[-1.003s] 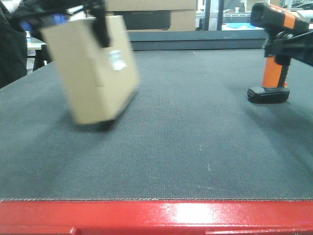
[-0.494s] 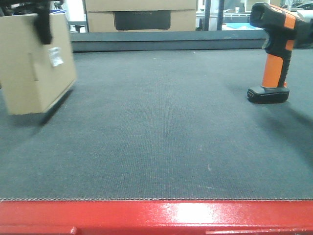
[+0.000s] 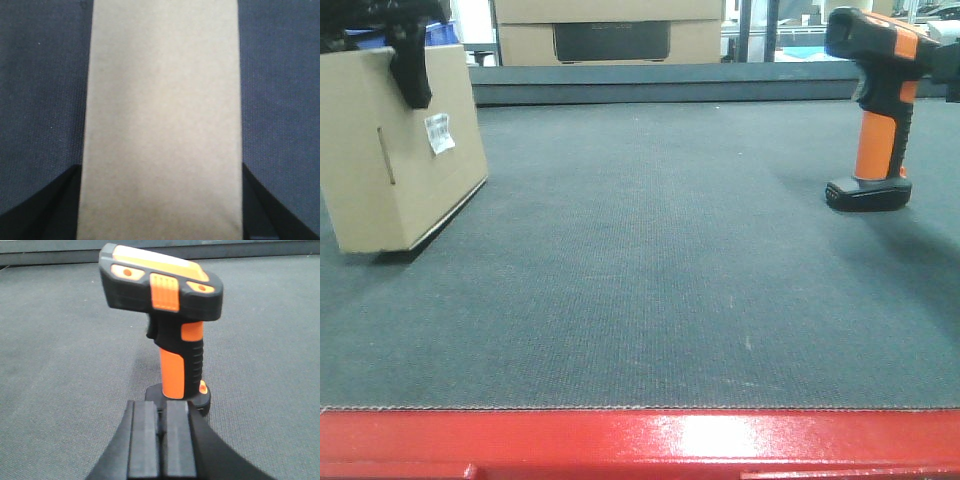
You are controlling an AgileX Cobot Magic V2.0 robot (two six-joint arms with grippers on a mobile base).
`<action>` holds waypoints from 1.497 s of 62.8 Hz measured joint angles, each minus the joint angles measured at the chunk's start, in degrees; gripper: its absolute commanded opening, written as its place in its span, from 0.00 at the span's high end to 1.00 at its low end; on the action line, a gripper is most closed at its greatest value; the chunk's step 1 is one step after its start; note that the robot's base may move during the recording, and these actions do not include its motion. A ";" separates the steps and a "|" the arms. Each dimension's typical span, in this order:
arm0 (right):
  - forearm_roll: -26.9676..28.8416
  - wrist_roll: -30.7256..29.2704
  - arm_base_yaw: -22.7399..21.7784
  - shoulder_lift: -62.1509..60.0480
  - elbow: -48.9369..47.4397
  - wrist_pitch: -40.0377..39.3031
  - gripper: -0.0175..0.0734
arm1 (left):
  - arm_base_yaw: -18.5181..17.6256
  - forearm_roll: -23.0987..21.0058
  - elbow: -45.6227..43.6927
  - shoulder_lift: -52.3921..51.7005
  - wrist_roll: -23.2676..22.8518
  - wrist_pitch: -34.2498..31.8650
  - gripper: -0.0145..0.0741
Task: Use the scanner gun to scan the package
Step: 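Lower the box back onto the mat with the left gripper, then set the scanner gun down upright and release both grippers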
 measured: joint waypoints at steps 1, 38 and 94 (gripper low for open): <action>0.00 0.00 0.00 0.00 0.00 0.00 0.99 | 0.00 0.00 0.27 0.00 0.00 -0.21 0.77; 0.00 0.00 0.00 0.00 0.00 0.33 0.99 | 0.00 0.34 0.06 0.00 0.11 -2.99 0.28; 0.00 0.00 0.00 -5.92 0.00 7.30 0.99 | 0.00 -3.06 31.89 -33.51 -0.37 -24.46 0.96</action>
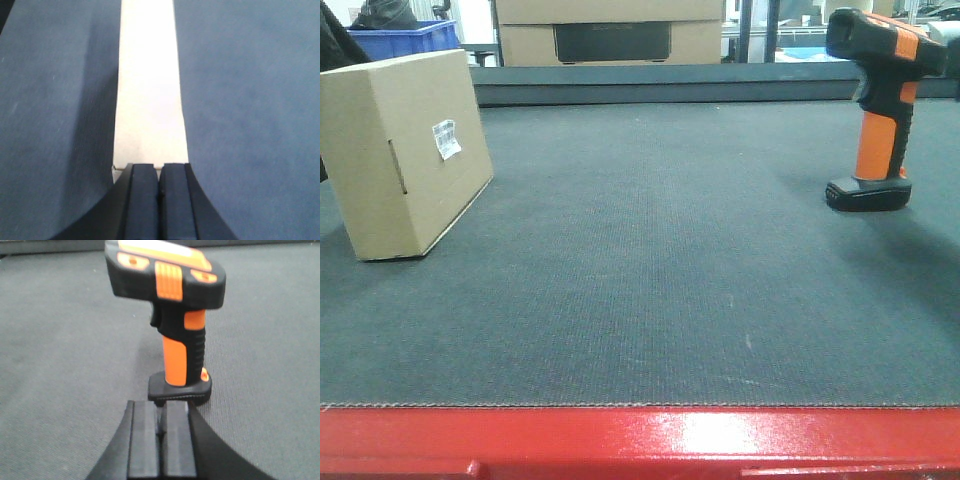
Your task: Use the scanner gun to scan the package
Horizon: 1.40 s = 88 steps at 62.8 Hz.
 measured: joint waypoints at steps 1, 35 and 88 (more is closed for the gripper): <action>0.00 0.00 0.00 -0.45 0.00 0.28 0.99 | 0.00 -0.11 1.12 -0.57 0.00 -1.46 0.96; -4.11 0.00 0.00 -22.79 9.83 8.09 0.99 | 4.30 1.33 30.58 -21.46 0.00 -28.91 0.96; -4.11 0.00 0.00 -45.70 10.70 20.05 0.99 | 5.77 3.07 33.17 -53.00 0.00 -15.28 0.96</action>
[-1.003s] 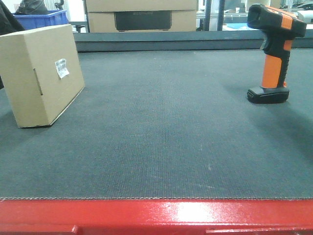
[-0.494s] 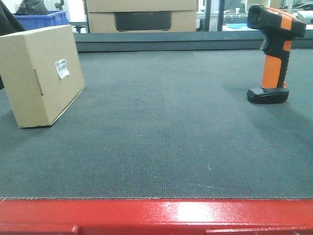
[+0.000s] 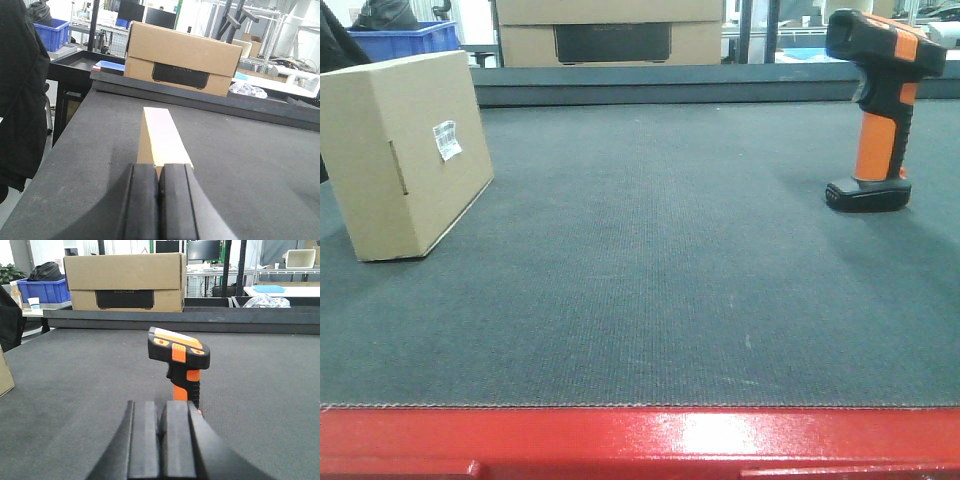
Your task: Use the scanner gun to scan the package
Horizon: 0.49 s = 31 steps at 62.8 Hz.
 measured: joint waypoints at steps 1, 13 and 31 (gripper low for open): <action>0.00 0.00 0.00 0.00 0.00 0.00 0.99 | 0.00 0.00 0.00 0.00 0.00 0.00 0.96; 0.00 0.00 0.00 -0.16 0.00 0.07 0.99 | 0.00 0.00 0.00 0.00 0.00 0.00 0.96; -1.24 0.00 -7.53 -10.10 7.96 0.74 0.99 | 0.00 0.00 0.00 0.00 0.00 0.00 0.96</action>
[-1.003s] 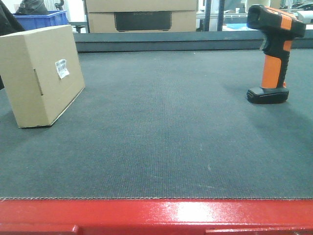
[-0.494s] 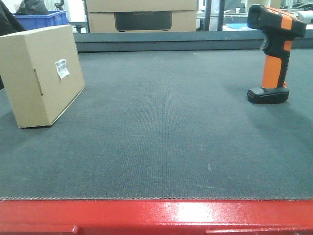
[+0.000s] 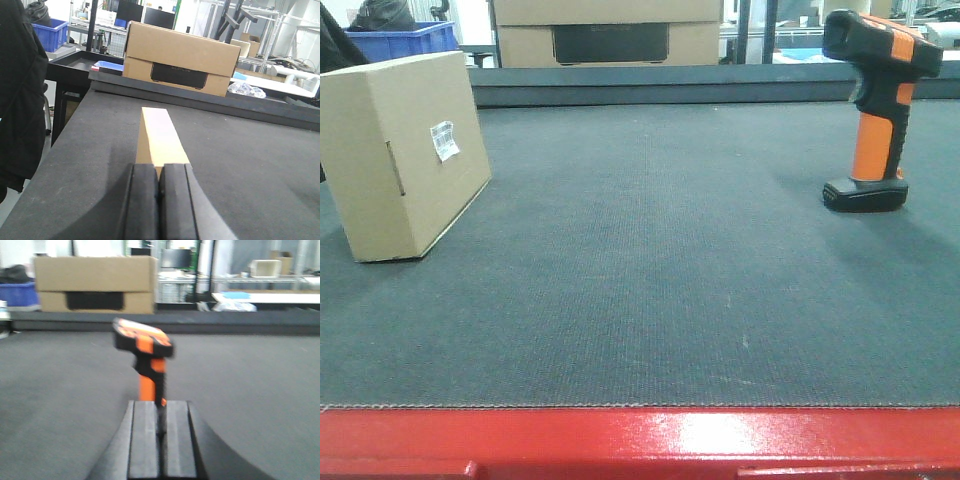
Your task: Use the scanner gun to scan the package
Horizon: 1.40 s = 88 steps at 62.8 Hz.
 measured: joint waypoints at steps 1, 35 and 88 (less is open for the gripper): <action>0.00 0.00 -0.30 -0.99 0.78 0.00 0.99 | 0.00 0.00 0.00 0.00 0.00 0.00 0.96; -0.15 0.00 -0.69 -10.06 4.75 7.70 0.99 | 0.00 0.00 0.00 0.00 0.00 0.00 0.96; -0.15 -0.11 -0.59 -10.06 4.75 7.80 0.99 | 0.48 2.12 2.14 -1.41 4.55 -4.10 0.96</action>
